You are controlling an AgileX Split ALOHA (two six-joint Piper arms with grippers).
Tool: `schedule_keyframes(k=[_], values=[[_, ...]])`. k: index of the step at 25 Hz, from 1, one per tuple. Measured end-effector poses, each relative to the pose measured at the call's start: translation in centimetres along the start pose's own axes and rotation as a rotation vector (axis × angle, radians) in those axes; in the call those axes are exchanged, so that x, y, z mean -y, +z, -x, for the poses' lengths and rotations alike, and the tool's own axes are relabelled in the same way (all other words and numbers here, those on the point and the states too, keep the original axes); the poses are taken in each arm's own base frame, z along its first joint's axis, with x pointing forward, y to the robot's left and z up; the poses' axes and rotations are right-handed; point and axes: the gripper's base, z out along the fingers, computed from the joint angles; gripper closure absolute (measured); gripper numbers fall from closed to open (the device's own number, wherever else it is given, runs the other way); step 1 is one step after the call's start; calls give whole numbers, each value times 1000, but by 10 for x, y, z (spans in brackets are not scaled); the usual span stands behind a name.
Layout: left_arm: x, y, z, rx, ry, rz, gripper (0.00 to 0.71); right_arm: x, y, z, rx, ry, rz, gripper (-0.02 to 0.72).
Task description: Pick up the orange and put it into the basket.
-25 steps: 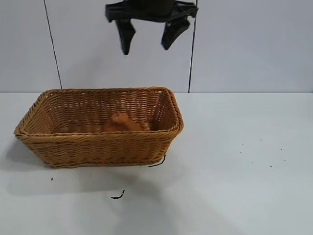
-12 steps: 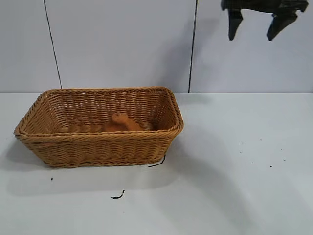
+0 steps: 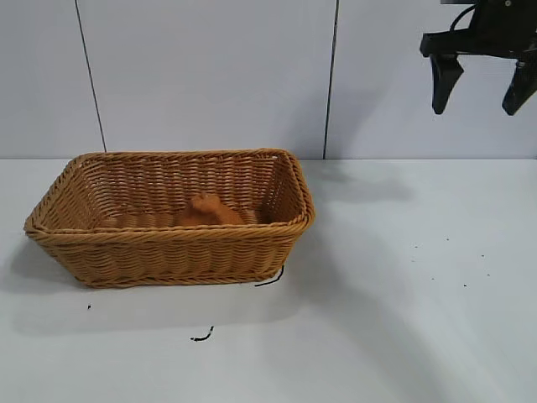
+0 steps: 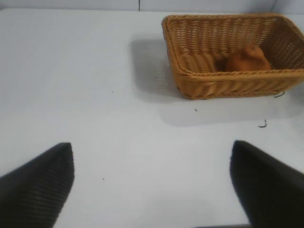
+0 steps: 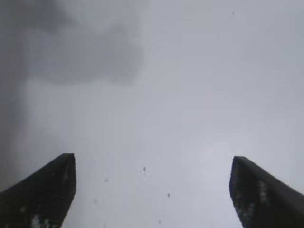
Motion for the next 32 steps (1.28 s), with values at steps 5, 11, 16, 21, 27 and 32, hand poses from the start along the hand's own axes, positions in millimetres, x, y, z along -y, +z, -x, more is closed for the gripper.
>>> schedule_keyframes(k=[5, 11, 16, 21, 27, 32], values=[[0, 0, 0, 0, 0, 0, 71, 4, -31, -79, 5, -42, 1, 74], [0, 0, 0, 0, 0, 0, 71, 9, -37, -167, 29, -75, 2, 74], [0, 0, 0, 0, 0, 0, 71, 13, -28, -227, 194, -76, 5, 74], [0, 0, 0, 0, 0, 0, 71, 16, -28, -271, 390, -77, 8, 74], [0, 0, 0, 0, 0, 0, 71, 18, -53, -308, 681, -79, 14, 74], [0, 0, 0, 1, 0, 0, 71, 19, -61, -336, 864, -82, 17, 74]])
